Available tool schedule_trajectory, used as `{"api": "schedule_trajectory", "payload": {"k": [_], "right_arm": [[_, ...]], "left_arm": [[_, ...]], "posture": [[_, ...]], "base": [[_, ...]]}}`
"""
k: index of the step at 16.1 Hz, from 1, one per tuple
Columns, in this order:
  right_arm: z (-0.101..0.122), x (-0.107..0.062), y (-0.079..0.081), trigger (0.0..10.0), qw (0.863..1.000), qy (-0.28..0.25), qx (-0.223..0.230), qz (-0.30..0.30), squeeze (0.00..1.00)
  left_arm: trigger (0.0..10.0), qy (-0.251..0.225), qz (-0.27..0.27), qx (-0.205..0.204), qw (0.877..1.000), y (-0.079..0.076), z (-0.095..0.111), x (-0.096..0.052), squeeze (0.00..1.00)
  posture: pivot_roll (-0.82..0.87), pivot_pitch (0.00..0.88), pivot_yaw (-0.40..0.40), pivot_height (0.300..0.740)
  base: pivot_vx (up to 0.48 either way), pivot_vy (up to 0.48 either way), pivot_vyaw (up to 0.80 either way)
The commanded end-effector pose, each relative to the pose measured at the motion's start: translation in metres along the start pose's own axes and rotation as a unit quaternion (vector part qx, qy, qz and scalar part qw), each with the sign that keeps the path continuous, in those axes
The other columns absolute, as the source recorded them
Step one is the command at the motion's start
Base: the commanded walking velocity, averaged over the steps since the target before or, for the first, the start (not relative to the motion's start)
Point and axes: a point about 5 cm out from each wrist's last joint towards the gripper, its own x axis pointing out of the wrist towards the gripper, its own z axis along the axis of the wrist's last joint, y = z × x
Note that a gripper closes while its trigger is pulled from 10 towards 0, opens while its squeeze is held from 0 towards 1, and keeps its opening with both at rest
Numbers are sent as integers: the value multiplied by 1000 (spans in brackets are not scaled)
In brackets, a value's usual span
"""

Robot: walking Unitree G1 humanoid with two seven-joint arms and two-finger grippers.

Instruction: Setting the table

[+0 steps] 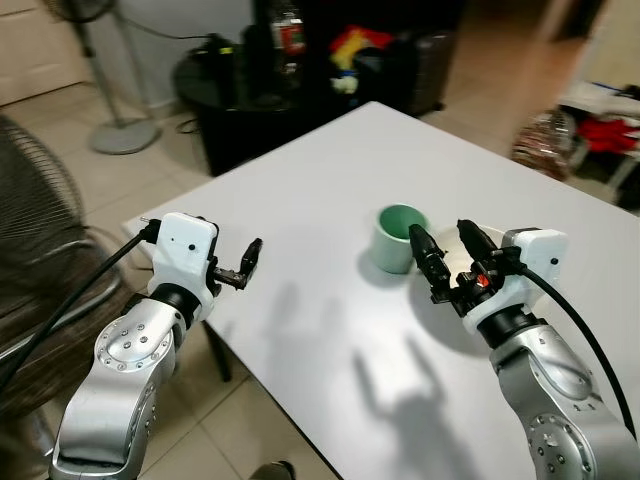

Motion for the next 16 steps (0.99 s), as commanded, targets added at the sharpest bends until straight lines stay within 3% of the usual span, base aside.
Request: {"api": "schedule_trajectory", "payload": {"k": [1, 3, 10, 13, 16], "right_arm": [[-1, 1, -2, 10000, 1000, -1, -4, -7, 298], [-3, -1, -3, 10000, 1000, -1, 2, -9, 184], [-8, 1, -3, 10000, 1000, 8, -4, -6, 180], [-10, 3, -3, 10000, 1000, 10, 1, -3, 0], [-13, 4, -3, 10000, 1000, 12, 7, -5, 0]], "left_arm": [[10000, -3, 1, 5, 1000, 1, 3, 2, 0], [10000, -5, 2, 8, 1000, 2, 3, 3, 0], [10000, -9, 0, -5, 1000, -4, 2, 1, 0], [10000, -10, 2, -6, 1000, -3, 3, -1, 0], [10000, -9, 2, 0, 1000, -1, 3, -1, 0]], "posture": [[59, 0, 0, 740], [50, 0, 9, 740], [66, 0, -12, 740], [81, 0, -18, 740], [88, 0, -21, 740]], "base": [[0, 0, 800], [0, 0, 800], [0, 0, 800], [0, 0, 800], [0, 309, 800]]}}
